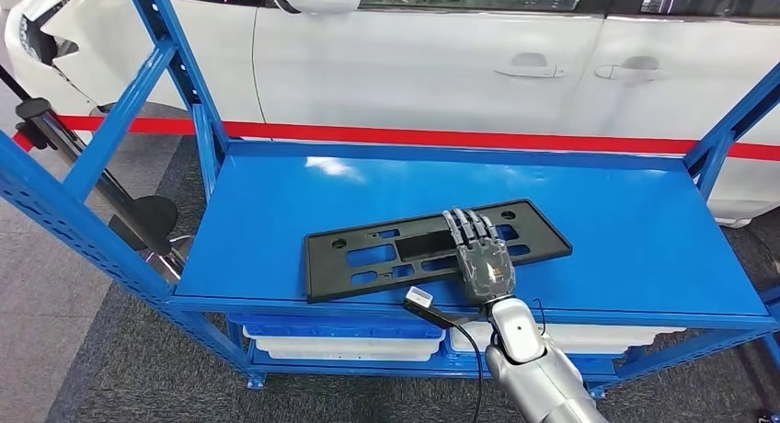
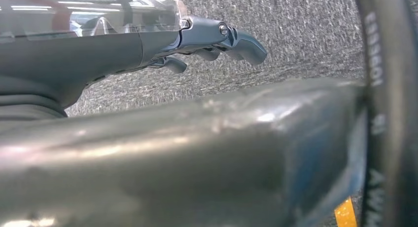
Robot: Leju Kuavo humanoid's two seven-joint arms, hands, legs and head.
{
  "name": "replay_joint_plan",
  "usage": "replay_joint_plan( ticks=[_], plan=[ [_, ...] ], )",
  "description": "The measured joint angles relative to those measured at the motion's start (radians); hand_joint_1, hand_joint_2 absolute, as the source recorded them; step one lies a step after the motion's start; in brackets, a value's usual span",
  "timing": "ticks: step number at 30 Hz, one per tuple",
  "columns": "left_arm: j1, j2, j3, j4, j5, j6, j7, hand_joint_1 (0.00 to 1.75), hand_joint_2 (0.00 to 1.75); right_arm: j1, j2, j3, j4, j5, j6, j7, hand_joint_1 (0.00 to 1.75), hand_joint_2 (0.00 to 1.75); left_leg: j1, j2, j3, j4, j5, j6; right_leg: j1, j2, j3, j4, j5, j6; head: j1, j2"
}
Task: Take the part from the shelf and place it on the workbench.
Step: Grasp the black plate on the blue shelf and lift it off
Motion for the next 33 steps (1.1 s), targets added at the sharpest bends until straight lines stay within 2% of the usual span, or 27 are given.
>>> replay_joint_plan(
  ticks=[1,3,5,7,9,10,11,13,14,15,16,18,20,21,24,25,26,28,29,30,31,32,33],
  plan=[
    [0.0,0.0,0.002,0.0,-0.001,0.0,0.0,0.0,0.0,0.0,0.0,-0.003,0.004,-0.004,0.004,-0.003,1.75,1.75,-0.001,0.0,0.001,0.0,0.0,0.0,0.001,0.0,0.009,-0.024,0.025,-0.004,0.0,0.0],
    [0.0,-0.001,0.004,0.0,-0.002,0.0,0.0,0.0,0.0,0.0,-0.001,-0.007,0.01,-0.008,0.01,-0.005,1.75,1.75,-0.003,-0.001,0.005,0.0,-0.001,-0.001,0.007,0.0,0.07,-0.154,0.093,-0.021,0.0,0.0],
    [-0.001,-0.004,0.004,0.0,-0.002,0.0,0.0,0.0,0.0,-0.002,-0.002,-0.01,0.013,-0.009,0.015,-0.007,1.75,1.75,-0.006,-0.002,0.006,0.0,-0.003,-0.007,0.014,-0.002,0.117,-0.256,0.128,-0.036,0.0,0.0],
    [-0.001,-0.007,0.004,0.0,-0.002,-0.001,0.0,0.0,0.0,-0.002,-0.002,-0.011,0.015,-0.009,0.016,-0.011,1.75,1.75,-0.006,-0.003,0.007,-0.003,-0.003,-0.018,0.019,-0.004,0.123,-0.275,0.131,-0.041,0.0,0.0],
    [-0.001,-0.007,0.005,0.0,-0.002,-0.002,0.0,0.0,0.0,-0.002,-0.001,-0.01,0.016,-0.009,0.016,-0.015,1.75,1.75,-0.005,-0.002,0.007,0.0,-0.007,-0.028,0.013,-0.006,0.132,-0.291,0.14,-0.045,0.0,0.0],
    [-0.002,-0.007,0.005,0.0,-0.002,-0.002,0.001,0.0,0.0,-0.002,-0.001,-0.01,0.017,-0.009,0.017,-0.015,1.75,1.75,-0.005,-0.002,0.0,0.02,-0.022,-0.034,0.009,-0.008,0.138,-0.3,0.145,-0.049,0.0,0.0],
    [-0.002,-0.007,0.005,0.0,-0.003,-0.002,0.001,0.0,0.0,-0.002,-0.001,-0.01,0.018,-0.009,0.019,-0.016,1.75,1.75,-0.004,-0.002,-0.017,0.059,-0.047,-0.039,0.005,-0.01,0.142,-0.307,0.149,-0.051,0.0,0.0],
    [0.0,-0.006,0.006,0.0,-0.003,-0.002,0.002,0.0,0.0,0.0,-0.001,-0.009,0.021,-0.011,0.023,-0.018,1.75,1.75,0.0,-0.002,-0.071,0.178,-0.107,-0.049,0.005,-0.014,0.144,-0.309,0.15,-0.055,0.0,0.0],
    [0.001,-0.006,0.007,0.0,-0.004,-0.002,0.002,0.0,0.0,0.002,-0.001,-0.009,0.022,-0.012,0.023,-0.019,1.75,1.75,0.001,-0.002,-0.096,0.229,-0.123,-0.053,0.004,-0.014,0.144,-0.308,0.149,-0.055,0.0,0.0],
    [0.003,-0.005,0.008,0.0,-0.004,-0.002,0.002,0.0,0.0,0.003,-0.001,-0.009,0.022,-0.013,0.023,-0.019,1.75,1.75,0.004,-0.002,-0.107,0.25,-0.122,-0.057,0.003,-0.014,0.144,-0.307,0.148,-0.054,0.0,0.0],
    [0.005,-0.005,0.009,0.0,-0.005,-0.002,0.002,0.0,0.0,0.004,-0.001,-0.009,0.023,-0.014,0.023,-0.018,1.75,1.75,0.006,-0.002,-0.101,0.237,-0.103,-0.06,0.002,-0.013,0.145,-0.305,0.146,-0.052,0.0,0.0],
    [0.006,-0.005,0.01,0.0,-0.006,-0.002,0.002,0.0,0.0,0.005,-0.001,-0.01,0.023,-0.016,0.023,-0.018,1.75,1.75,0.012,-0.001,-0.045,0.119,-0.038,-0.064,-0.001,-0.011,0.147,-0.296,0.138,-0.044,0.0,0.0],
    [0.005,-0.006,0.01,0.0,-0.007,-0.002,0.002,0.0,0.0,0.005,-0.001,-0.012,0.023,-0.017,0.023,-0.017,1.75,1.75,0.011,-0.002,0.004,0.019,-0.007,-0.057,0.001,-0.006,0.146,-0.284,0.129,-0.032,0.0,0.0],
    [0.004,-0.006,0.011,0.0,-0.007,-0.002,0.002,0.0,0.0,0.006,-0.001,-0.013,0.023,-0.017,0.023,-0.017,1.75,1.75,0.01,-0.003,0.012,0.002,-0.008,-0.051,0.003,-0.005,0.144,-0.281,0.127,-0.026,0.0,0.0],
    [0.003,-0.006,0.011,0.0,-0.007,-0.002,0.003,0.0,0.0,0.009,-0.001,-0.016,0.023,-0.02,0.023,-0.015,1.75,1.75,0.007,-0.003,0.014,-0.003,-0.005,-0.027,0.001,-0.001,0.144,-0.279,0.124,-0.012,0.0,0.0],
    [0.003,-0.007,0.011,0.0,-0.007,-0.002,0.003,0.0,0.0,0.011,-0.002,-0.018,0.023,-0.021,0.023,-0.014,1.75,1.75,0.008,-0.002,0.015,-0.006,-0.003,-0.02,0.0,-0.001,0.137,-0.263,0.112,-0.007,0.0,0.0],
    [0.002,-0.007,0.011,0.0,-0.007,-0.002,0.003,0.0,0.0,0.013,-0.003,-0.019,0.023,-0.022,0.023,-0.014,1.75,1.75,0.009,0.0,0.015,-0.009,0.0,-0.014,-0.002,-0.001,0.12,-0.226,0.088,-0.003,0.0,0.0],
    [0.002,-0.008,0.011,0.0,-0.008,-0.002,0.003,0.0,0.0,0.019,-0.005,-0.021,0.023,-0.026,0.024,-0.015,1.75,1.75,0.009,0.002,0.012,-0.01,0.001,-0.007,-0.004,-0.002,0.059,-0.103,0.024,0.003,0.0,0.0],
    [0.002,-0.008,0.012,0.0,-0.009,-0.002,0.003,0.0,0.0,0.024,-0.005,-0.022,0.021,-0.034,0.025,-0.021,1.75,1.75,0.008,0.003,0.011,-0.01,0.001,-0.006,-0.004,-0.002,0.027,-0.041,0.001,0.005,0.0,0.0],
    [0.003,-0.008,0.013,0.0,-0.011,-0.002,0.003,0.0,0.0,0.03,-0.005,-0.022,0.015,-0.053,0.026,-0.037,1.75,1.75,0.007,0.003,0.011,-0.01,0.001,-0.006,-0.005,-0.002,0.007,-0.006,-0.004,0.005,0.0,0.0],
    [0.003,-0.009,0.016,0.0,-0.012,-0.001,0.003,0.0,0.0,0.04,-0.004,-0.022,0.002,-0.09,0.027,-0.065,1.75,1.75,0.007,0.002,0.013,-0.01,0.0,-0.006,-0.005,-0.002,0.005,-0.005,0.01,0.003,0.0,0.0],
    [0.003,-0.011,0.021,0.0,-0.013,-0.001,0.003,0.0,0.0,0.054,-0.002,-0.022,-0.019,-0.143,0.03,-0.105,1.75,1.75,0.006,0.0,0.015,-0.01,-0.001,-0.007,-0.004,-0.002,0.022,-0.043,0.04,-0.001,0.0,0.0],
    [0.003,-0.013,0.026,0.0,-0.013,0.001,0.002,0.0,0.0,0.071,0.0,-0.021,-0.05,-0.208,0.037,-0.153,1.75,1.75,0.006,-0.002,0.019,-0.01,-0.002,-0.008,-0.002,-0.001,0.055,-0.112,0.079,-0.009,0.0,0.0]
  ],
)
